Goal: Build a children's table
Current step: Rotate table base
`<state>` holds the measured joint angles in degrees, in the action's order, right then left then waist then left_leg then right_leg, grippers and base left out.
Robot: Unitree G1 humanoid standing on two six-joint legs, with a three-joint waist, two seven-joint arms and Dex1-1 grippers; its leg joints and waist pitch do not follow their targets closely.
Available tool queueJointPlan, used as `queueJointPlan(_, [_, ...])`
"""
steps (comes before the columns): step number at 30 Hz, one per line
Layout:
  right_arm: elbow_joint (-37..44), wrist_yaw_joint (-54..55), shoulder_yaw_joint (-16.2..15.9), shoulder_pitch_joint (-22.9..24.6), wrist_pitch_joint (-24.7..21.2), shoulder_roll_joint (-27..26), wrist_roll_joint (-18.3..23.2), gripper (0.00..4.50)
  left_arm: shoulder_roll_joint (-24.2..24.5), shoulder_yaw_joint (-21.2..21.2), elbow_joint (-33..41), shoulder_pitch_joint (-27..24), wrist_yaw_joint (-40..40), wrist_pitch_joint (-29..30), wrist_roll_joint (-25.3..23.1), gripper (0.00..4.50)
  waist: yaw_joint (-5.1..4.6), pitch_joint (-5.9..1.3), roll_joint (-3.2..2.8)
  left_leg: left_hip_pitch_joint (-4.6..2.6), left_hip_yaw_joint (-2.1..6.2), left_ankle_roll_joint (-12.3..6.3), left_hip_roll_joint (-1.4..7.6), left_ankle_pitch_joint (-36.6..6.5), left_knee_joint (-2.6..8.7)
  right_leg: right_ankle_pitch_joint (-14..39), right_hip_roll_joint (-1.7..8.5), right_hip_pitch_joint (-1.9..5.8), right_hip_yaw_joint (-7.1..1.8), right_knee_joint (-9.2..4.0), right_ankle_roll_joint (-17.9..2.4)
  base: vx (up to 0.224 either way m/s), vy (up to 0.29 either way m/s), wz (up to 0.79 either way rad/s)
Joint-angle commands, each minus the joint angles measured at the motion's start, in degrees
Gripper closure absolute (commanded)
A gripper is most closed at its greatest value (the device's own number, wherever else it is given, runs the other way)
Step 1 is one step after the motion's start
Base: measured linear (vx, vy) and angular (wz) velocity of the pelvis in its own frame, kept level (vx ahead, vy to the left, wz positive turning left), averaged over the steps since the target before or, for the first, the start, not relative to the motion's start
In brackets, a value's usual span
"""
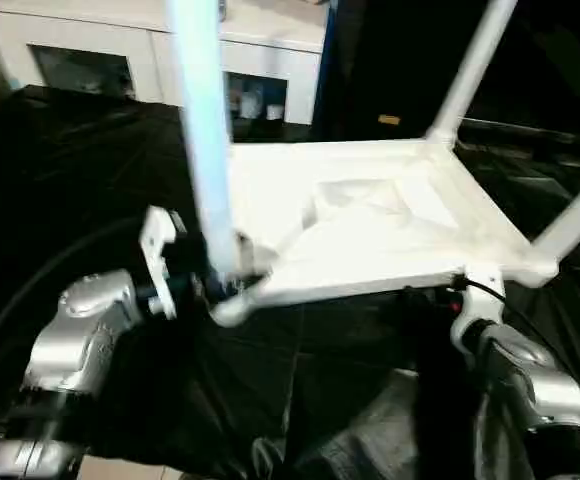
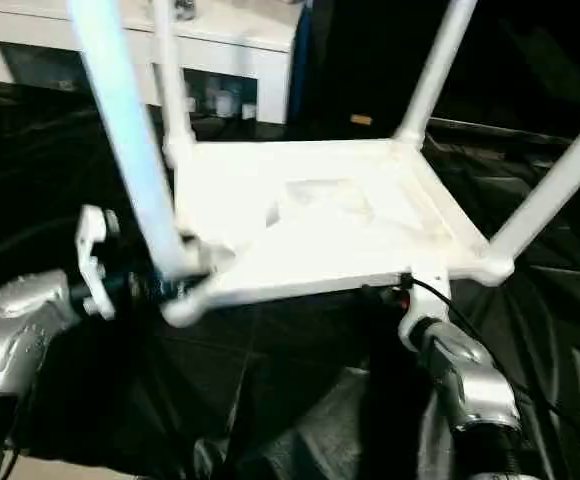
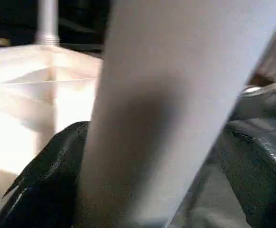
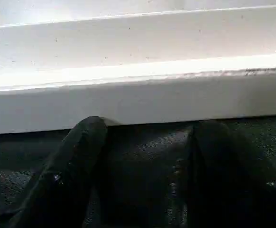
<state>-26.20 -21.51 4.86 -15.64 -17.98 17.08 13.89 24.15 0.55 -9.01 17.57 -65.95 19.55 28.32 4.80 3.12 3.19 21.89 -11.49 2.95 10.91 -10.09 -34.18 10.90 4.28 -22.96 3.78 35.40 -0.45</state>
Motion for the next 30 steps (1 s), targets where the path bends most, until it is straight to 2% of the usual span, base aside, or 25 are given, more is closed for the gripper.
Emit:
queueJointPlan(1, [-1.68, -1.18, -1.14, -2.1, 1.31, -0.42, -0.41, 1.03, -0.23, 2.71, 4.16, -0.55, -2.59, 3.0, 2.77, 0.05, 0.18, -3.4, -0.11, -1.12, 1.27, 1.22, 2.61, -11.52, 4.5, 12.57, 4.38, 2.44, -2.88, -4.04, -10.5, 0.0, 0.0, 0.0])
queueJointPlan(4, [-3.5, -2.23, -1.78, -3.43, 1.98, -0.7, -0.83, 1.03, -0.12, 4.05, 8.05, -1.73, -3.45, 6.77, 5.66, 0.05, -0.13, -3.43, 0.32, -1.26, 1.2, 1.6, 2.64, -11.9, 4.47, 12.34, 4.22, 2.43, -2.87, -3.9, -10.35, 0.0, 0.0, 0.0])
queueJointPlan(5, [-4.99, -3.85, -2.8, -4.57, 2.87, -0.96, -1.33, 1.03, -0.46, 4.58, 11.54, -2.68, -3.46, 10.9, 8.95, 0.05, -0.19, -3.45, 0.3, -1.37, 1.11, 1.55, 2.6, -11.83, 4.37, 11.96, 4.17, 2.37, -2.93, -3.85, -10.5, 0.0, 0.0, 0.0])
queueJointPlan(8, [-6.59, -6.17, -3.82, -5.75, 3.9, -1.28, -1.58, 1.03, -0.69, 5.19, 13.75, -3.29, -3.42, 13.39, 10.78, 0.05, -0.49, -3.36, 0.43, -1.13, 1.12, 1.29, 2.52, -11.42, 4.35, 11.42, 4.08, 2.55, -2.92, -3.86, -10.93, 0.0, 0.0, 0.0])
queueJointPlan(10, [-8.4, -9.1, -4.84, -7.23, 5.16, -1.83, -1.83, 1.03, -1.16, 5.64, 15.23, -3.65, -3.12, 15.17, 12.14, 0.05, -1.03, -3.38, 0.3, -1.03, 1.15, 1.22, 2.51, -11.92, 4.3, 11.87, 4.09, 2.63, -2.94, -3.89, -11.07, 0.0, 0.0, 0.0])
queueJointPlan(11, [-9.2, -10.0, -5.06, -7.8, 5.62, -2.06, -1.98, 1.03, -1.34, 5.73, 15.71, -3.73, -2.94, 15.8, 12.58, 0.05, -1.25, -3.34, 0.47, -0.92, 1.2, 1.15, 2.46, -11.88, 4.3, 12.47, 4.05, 2.76, -2.92, -3.97, -10.94, 0.0, 0.0, 0.0])
queueJointPlan(12, [-11.64, -12.05, -6.07, -9.69, 6.91, -2.7, -2.73, 1.03, -1.7, 6.68, 16.31, -3.62, -2.69, 16.81, 12.56, 0.05, -1.34, -3.35, 0.66, -0.91, 1.18, 1.12, 2.45, -11.86, 4.25, 12.88, 4.07, 2.76, -2.94, -4.05, -10.89, 0.0, 0.0, 0.0])
queueJointPlan(14, [-12.91, -13.49, -6.74, -10.78, 7.34, -3.15, -2.94, 1.03, -2.01, 7.25, 16.77, -3.58, -2.52, 17.47, 12.69, 0.05, -1.65, -3.2, 0.61, -0.94, 1.3, 1.19, 2.46, -12.34, 4.3, 14.84, 4.05, 2.76, -2.95, -4.17, -10.6, 0.0, 0.0, 0.0])
queueJointPlan(15, [-13.31, -13.94, -7.1, -11.17, 7.47, -3.31, -3.15, 1.03, -2.27, 7.47, 17.03, -3.54, -2.38, 17.84, 12.94, 0.05, -1.62, -3.18, 0.83, -0.97, 1.28, 1.14, 2.47, -12.46, 4.28, 15.35, 4.05, 2.76, -2.97, -4.29, -10.33, 0.0, 0.0, 0.0])
queueJointPlan(17, [-15.13, -15.39, -7.83, -12.3, 8.32, -3.77, -3.82, 1.03, -2.6, 7.98, 18.34, -3.45, -1.74, 19.41, 14.03, 0.05, -1.56, -3.19, 0.73, -1.31, 1.23, 1.27, 2.57, -12.91, 4.21, 15.91, 4.06, 2.48, -3.06, -4.27, -10.41, 0.0, 0.0, 0.0])
queueJointPlan(20, [-16.07, -16.54, -8.74, -12.89, 8.92, -4.21, -4.31, 1.03, -3.28, 8.28, 19.36, -3.51, -0.92, 20.28, 14.97, 0.05, -1.57, -3.16, 0.64, -1.42, 1.22, 1.51, 2.6, -12.78, 4.24, 14.66, 3.89, 2.43, -3.04, -4.15, -11.05, 0.0, 0.0, 0.0])
queueJointPlan(30, [-19.4, -19.82, -9.73, -14.24, 11.65, -5.55, -5.7, 1.03, -4.47, 8.72, 20.0, -2.71, -0.08, 21.84, 15.34, 0.05, -1.76, -3.19, 0.78, -1.37, 1.4, 2.04, 2.52, -13.85, 4.35, 15.32, 3.86, 2.65, -3.02, -4.21, -10.71, 0.0, 0.0, 0.0])
